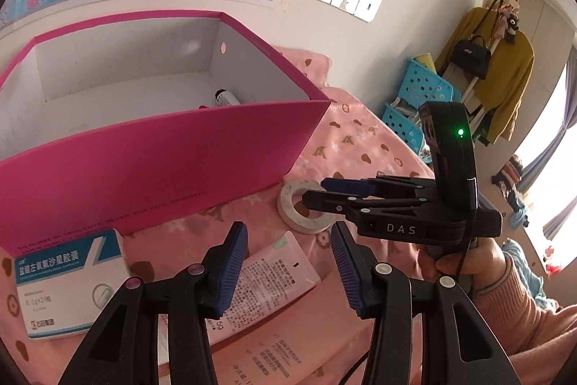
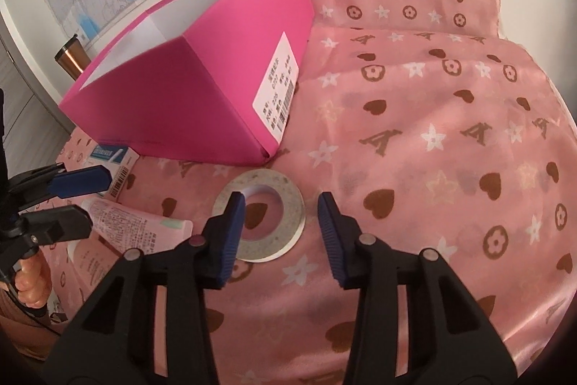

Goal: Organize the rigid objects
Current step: 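Move the right gripper down to the white tape roll, then grasp the white tape roll rim with the right gripper and lift, then carry the tape roll into the magenta box and release it, then move the right gripper to the pink-and-white cosmetic tube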

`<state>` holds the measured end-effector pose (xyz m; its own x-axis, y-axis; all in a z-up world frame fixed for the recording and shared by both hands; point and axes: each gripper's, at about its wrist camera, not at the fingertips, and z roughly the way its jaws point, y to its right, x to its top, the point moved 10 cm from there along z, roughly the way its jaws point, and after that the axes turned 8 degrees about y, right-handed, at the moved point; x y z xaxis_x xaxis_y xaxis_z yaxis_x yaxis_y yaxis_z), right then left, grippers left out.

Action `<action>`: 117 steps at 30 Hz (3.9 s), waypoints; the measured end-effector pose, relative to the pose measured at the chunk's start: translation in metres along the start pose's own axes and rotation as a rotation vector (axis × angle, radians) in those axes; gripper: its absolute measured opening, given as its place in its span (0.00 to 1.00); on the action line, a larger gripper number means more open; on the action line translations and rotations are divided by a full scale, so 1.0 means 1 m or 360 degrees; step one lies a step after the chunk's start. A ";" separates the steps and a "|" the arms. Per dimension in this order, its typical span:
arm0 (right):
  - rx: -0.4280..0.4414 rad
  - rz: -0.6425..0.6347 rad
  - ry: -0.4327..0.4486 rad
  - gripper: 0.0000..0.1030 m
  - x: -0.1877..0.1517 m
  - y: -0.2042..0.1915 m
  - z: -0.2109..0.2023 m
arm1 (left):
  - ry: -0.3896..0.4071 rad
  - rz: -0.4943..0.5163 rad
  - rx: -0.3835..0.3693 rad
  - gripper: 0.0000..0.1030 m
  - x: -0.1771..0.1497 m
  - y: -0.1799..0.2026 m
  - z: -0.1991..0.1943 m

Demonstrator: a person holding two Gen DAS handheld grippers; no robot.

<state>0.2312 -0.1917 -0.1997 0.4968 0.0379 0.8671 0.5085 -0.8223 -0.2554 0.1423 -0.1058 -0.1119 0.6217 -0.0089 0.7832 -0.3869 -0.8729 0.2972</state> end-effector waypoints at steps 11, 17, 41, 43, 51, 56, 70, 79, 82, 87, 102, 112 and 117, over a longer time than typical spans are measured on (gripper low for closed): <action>-0.0091 -0.0138 -0.0015 0.24 -0.003 -0.004 0.004 | -0.0040 -0.0008 -0.0023 0.48 -0.002 0.001 0.010; -0.0110 -0.0150 -0.0004 0.17 -0.005 -0.002 0.002 | -0.0065 -0.0003 -0.0032 0.48 -0.005 0.005 0.015; 0.0028 -0.0159 0.0177 0.16 0.014 -0.040 -0.050 | -0.0038 0.0037 -0.0170 0.32 0.002 0.031 0.010; 0.0023 -0.0184 0.0200 0.16 0.020 -0.044 -0.055 | -0.0011 0.0045 -0.0167 0.32 0.006 0.032 0.004; 0.0045 -0.0261 0.0262 0.16 0.039 -0.060 -0.066 | 0.0076 0.0045 -0.0150 0.32 0.024 0.030 -0.014; 0.0056 -0.0312 0.0294 0.16 0.051 -0.070 -0.068 | 0.0121 0.0060 -0.0117 0.32 0.036 0.027 -0.022; 0.0071 -0.0430 0.0345 0.16 0.107 -0.085 -0.052 | 0.0192 0.0093 0.0017 0.32 0.083 0.000 -0.025; 0.0036 -0.0428 0.0290 0.16 0.126 -0.079 -0.026 | 0.0137 0.0038 0.0053 0.32 0.095 -0.020 -0.008; 0.0028 -0.0416 0.0262 0.16 0.128 -0.077 -0.017 | 0.0114 0.0022 0.0064 0.32 0.096 -0.026 -0.001; 0.0000 -0.0404 0.0206 0.16 0.126 -0.072 -0.002 | 0.0070 -0.0013 0.0076 0.32 0.095 -0.034 0.009; -0.0082 -0.0389 0.0165 0.18 0.118 -0.062 0.004 | 0.0035 -0.0040 0.0099 0.32 0.088 -0.039 0.014; 0.0063 -0.0305 0.0284 0.27 0.108 -0.066 -0.038 | 0.0223 0.0033 0.0156 0.41 0.083 -0.034 -0.035; 0.0114 -0.0256 0.0302 0.29 0.090 -0.066 -0.055 | 0.0292 0.0021 0.0165 0.47 0.071 -0.033 -0.061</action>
<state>0.2034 -0.1653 -0.0807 0.2682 0.0520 0.9620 0.6221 -0.7718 -0.1317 0.1577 -0.0476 -0.0333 0.4790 0.0599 0.8758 -0.3162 -0.9189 0.2358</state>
